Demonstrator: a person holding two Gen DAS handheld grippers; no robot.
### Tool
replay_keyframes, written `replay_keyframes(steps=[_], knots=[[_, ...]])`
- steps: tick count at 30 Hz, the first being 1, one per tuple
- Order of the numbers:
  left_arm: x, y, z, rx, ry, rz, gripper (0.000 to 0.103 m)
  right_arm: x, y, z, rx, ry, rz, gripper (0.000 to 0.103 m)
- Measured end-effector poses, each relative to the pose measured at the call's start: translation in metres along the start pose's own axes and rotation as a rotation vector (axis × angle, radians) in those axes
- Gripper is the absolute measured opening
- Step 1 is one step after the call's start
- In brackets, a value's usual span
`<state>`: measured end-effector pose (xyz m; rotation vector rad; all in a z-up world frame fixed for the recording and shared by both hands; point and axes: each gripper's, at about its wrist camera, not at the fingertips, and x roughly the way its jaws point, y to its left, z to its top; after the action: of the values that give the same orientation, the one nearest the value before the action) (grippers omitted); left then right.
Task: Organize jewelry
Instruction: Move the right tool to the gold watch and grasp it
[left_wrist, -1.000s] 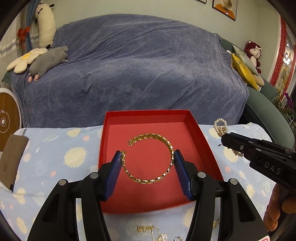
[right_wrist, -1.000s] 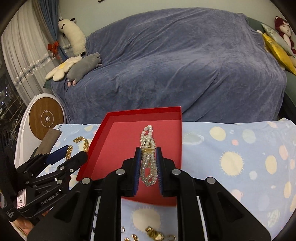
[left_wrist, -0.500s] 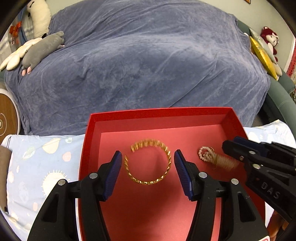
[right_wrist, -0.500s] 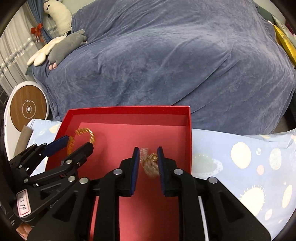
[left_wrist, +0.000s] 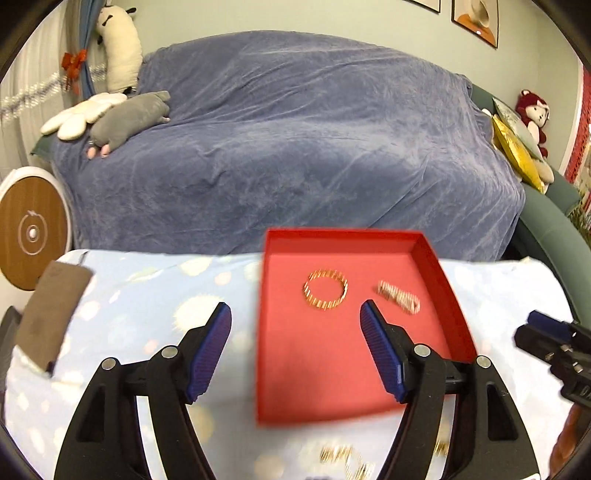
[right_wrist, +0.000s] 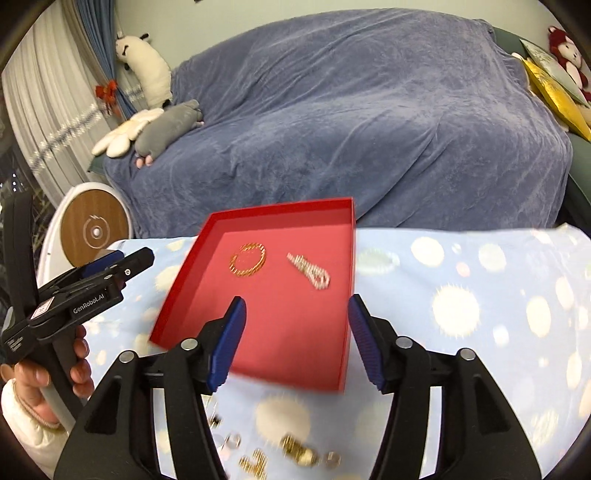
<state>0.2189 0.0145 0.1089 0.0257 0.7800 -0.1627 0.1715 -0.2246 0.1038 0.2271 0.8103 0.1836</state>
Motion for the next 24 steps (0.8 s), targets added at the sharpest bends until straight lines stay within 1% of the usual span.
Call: replay_keyframes(steps=[3, 6, 10, 13, 15, 16, 18, 20, 24], knots=[[-0.029, 0.002, -0.034, 0.021, 0.004, 0.030, 0.072, -0.028, 0.003, -0.032, 0.002, -0.014, -0.010, 0.059], [-0.044, 0.004, -0.069, 0.000, 0.039, 0.014, 0.073, -0.044, 0.005, -0.063, 0.028, -0.002, 0.002, 0.059], [-0.045, 0.003, -0.119, -0.032, 0.118, -0.002, 0.074, -0.051, 0.006, -0.101, 0.042, 0.015, -0.006, 0.059], [-0.038, -0.001, -0.144, -0.048, 0.129, 0.013, 0.074, -0.041, 0.007, -0.123, 0.019, 0.042, -0.045, 0.059], [-0.029, -0.007, -0.154, -0.021, 0.155, 0.031, 0.074, -0.028, 0.007, -0.130, 0.007, 0.085, -0.048, 0.059], [-0.026, -0.010, -0.158, -0.007, 0.164, 0.023, 0.074, -0.022, 0.006, -0.132, 0.001, 0.095, -0.056, 0.059], [-0.023, -0.013, -0.161, 0.016, 0.158, 0.024, 0.074, -0.014, 0.006, -0.136, -0.012, 0.101, -0.078, 0.059], [-0.021, -0.014, -0.163, 0.035, 0.154, 0.029, 0.074, -0.008, 0.007, -0.136, -0.013, 0.106, -0.079, 0.059], [-0.017, -0.010, -0.166, 0.013, 0.174, 0.007, 0.074, 0.003, 0.013, -0.138, -0.056, 0.124, -0.081, 0.059]])
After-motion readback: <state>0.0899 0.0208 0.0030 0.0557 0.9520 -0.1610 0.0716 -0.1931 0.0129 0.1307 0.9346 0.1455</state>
